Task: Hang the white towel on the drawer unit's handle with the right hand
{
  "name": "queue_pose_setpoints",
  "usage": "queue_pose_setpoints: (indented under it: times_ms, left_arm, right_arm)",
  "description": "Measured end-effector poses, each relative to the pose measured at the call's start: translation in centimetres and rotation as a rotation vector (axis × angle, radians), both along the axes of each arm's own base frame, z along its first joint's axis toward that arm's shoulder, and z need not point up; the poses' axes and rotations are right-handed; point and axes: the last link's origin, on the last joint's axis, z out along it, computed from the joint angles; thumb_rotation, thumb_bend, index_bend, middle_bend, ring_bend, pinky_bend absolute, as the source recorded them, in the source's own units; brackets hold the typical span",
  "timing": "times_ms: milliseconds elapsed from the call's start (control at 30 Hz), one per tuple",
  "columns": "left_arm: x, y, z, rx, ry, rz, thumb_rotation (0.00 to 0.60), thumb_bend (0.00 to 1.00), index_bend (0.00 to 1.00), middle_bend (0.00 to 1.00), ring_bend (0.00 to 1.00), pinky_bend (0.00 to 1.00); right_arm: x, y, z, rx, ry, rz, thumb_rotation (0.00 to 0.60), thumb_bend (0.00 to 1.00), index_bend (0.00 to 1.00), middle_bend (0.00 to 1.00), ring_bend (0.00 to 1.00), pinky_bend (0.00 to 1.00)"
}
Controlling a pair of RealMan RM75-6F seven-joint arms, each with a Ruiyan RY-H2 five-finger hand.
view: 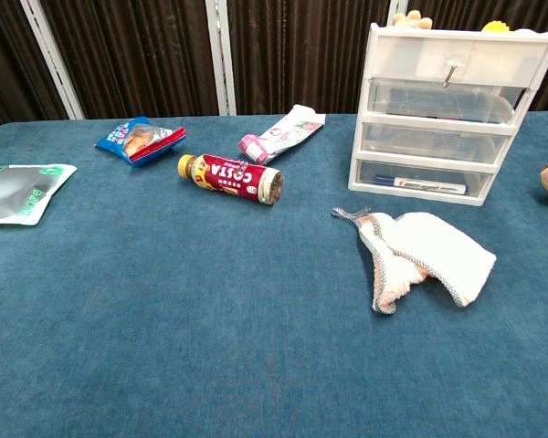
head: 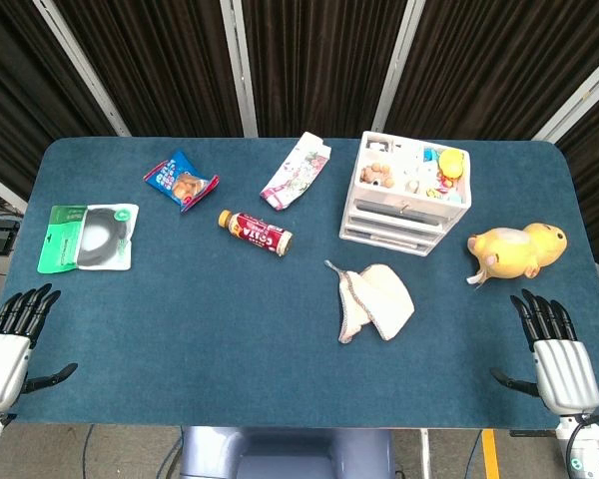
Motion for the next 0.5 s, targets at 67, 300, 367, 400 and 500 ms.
queue_pose_setpoints:
  times_ms: [67,300,367,400,500]
  left_arm:
    - [0.0,0.0,0.0,0.001,0.0,0.0,0.6,0.0,0.0,0.0,0.0,0.0]
    - [0.0,0.0,0.0,0.003,-0.002,-0.002,0.6,0.0,0.0,0.0,0.0,0.0]
    - [0.1,0.0,0.0,0.003,-0.002,-0.002,0.6,0.0,0.0,0.0,0.0,0.0]
    - [0.1,0.0,0.0,0.003,-0.003,-0.002,0.6,0.0,0.0,0.0,0.0,0.0]
    - [0.1,0.0,0.0,0.0,-0.006,-0.004,0.6,0.0,0.0,0.0,0.0,0.0]
  right_arm:
    - [0.0,0.0,0.0,0.0,-0.002,0.001,0.6,0.0,0.0,0.0,0.0,0.05]
    - [0.3,0.0,-0.2,0.007,-0.01,0.007,0.6,0.0,0.0,0.01,0.0,0.08]
    - [0.5,-0.1,-0.2,0.009,-0.009,0.012,0.6,0.0,0.0,0.08,0.05,0.22]
    - [0.6,-0.1,-0.2,0.008,-0.007,0.015,0.6,0.0,0.0,0.11,0.08,0.29]
    - [1.1,-0.5,-0.4,0.011,-0.009,0.024,0.6,0.0,0.0,0.27,0.31,0.54]
